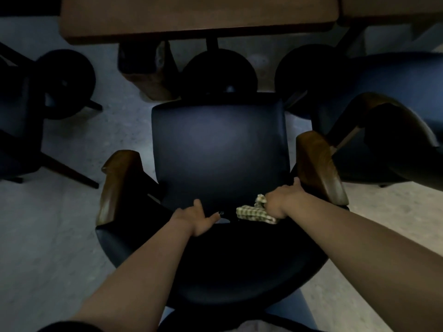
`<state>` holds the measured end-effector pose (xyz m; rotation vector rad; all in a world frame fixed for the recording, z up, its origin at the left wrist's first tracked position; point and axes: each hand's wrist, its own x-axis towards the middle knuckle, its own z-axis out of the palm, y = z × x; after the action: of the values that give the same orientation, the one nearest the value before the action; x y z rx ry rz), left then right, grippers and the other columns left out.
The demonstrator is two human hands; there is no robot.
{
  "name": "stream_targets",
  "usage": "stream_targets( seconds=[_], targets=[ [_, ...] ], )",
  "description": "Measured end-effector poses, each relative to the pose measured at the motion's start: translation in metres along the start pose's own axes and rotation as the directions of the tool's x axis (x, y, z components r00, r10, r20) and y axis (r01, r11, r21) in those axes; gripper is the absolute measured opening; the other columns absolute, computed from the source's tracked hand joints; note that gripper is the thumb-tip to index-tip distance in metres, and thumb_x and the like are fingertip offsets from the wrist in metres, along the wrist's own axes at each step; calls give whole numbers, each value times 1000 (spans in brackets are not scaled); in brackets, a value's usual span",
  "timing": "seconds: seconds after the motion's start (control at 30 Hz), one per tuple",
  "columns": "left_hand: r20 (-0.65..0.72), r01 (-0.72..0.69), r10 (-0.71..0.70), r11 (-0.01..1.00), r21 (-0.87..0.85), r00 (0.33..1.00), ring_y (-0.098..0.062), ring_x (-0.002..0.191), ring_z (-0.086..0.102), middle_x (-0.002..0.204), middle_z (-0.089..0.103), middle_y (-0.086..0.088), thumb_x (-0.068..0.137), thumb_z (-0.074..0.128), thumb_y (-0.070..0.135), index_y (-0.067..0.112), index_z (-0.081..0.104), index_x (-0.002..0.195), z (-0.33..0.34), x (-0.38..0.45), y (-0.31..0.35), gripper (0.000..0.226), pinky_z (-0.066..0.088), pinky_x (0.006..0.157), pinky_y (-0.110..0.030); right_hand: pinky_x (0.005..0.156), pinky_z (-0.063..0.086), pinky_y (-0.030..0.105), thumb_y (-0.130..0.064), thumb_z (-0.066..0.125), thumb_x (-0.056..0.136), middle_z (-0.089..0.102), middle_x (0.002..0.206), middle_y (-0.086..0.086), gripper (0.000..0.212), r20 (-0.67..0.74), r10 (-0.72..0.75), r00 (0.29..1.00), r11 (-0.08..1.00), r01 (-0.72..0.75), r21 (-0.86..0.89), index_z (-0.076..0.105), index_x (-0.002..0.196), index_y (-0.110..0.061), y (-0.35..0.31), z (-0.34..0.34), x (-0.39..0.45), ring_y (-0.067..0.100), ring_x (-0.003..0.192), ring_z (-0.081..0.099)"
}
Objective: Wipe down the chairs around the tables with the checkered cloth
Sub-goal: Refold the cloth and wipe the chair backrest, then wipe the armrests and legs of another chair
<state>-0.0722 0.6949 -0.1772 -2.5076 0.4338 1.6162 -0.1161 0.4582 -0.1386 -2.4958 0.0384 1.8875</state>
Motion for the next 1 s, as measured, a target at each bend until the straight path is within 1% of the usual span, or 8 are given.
stream_targets(
  seconds=[0.13,0.23,0.33,0.4,0.5,0.63,0.77,1.0],
  targets=[
    [-18,29,-28,1000,12,999,-30,129,47,144,45,-15,85,34,76,12,24,132,-7,-9,8,80,34,96,-36,109,0,68,-31,31,93,39,149,8,51,-6,0,1000,1000,0,-14,42,141,-21,6,-7,0,32,139,29],
    [-15,51,-52,998,-31,999,-31,135,40,149,37,-16,83,40,75,11,23,134,-21,-16,14,83,32,102,-36,109,3,67,-37,26,94,29,155,6,55,9,27,1000,999,-26,-37,35,146,-22,14,-19,-2,32,142,22],
    [-21,58,-60,997,-54,998,-31,142,29,154,28,-16,83,44,73,9,20,143,-37,-22,23,91,27,110,-35,110,22,54,-35,30,93,32,153,8,55,-22,52,998,998,-53,-23,37,144,-16,27,-36,-8,32,138,31],
    [-25,51,-52,998,-36,998,-30,142,28,154,29,-16,85,43,71,9,20,145,-41,-24,28,90,27,111,-35,109,31,46,-32,33,93,37,150,10,53,-44,18,999,999,-20,-45,42,141,-13,31,-43,-10,31,134,38],
    [-46,22,-22,1000,6,999,-31,137,37,149,40,-16,88,36,71,8,25,143,-40,-17,30,85,30,105,-35,108,23,53,-30,34,91,42,146,6,49,-75,5,997,996,-12,-86,47,137,-19,33,-40,-9,28,133,39],
    [-47,4,-1,998,57,999,-32,126,47,139,51,-14,90,32,68,8,27,137,-39,-7,28,76,33,92,-35,106,20,56,-24,36,89,56,130,7,40,-114,-4,993,998,-2,-57,55,124,-21,34,-28,-2,28,120,49],
    [-55,14,-10,998,67,998,-35,131,41,143,48,-15,89,37,67,6,28,136,-67,4,25,77,32,101,-35,104,24,54,-24,35,89,54,133,5,41,-94,22,995,1000,-23,-9,55,124,-22,39,-49,4,25,123,48],
    [-51,20,-16,998,67,999,-36,134,39,145,45,-15,88,41,67,9,31,134,-97,23,23,75,33,104,-36,106,23,57,-27,35,91,46,143,5,47,-72,30,997,1000,-30,-5,47,136,-20,46,-74,16,27,131,41]
  ],
)
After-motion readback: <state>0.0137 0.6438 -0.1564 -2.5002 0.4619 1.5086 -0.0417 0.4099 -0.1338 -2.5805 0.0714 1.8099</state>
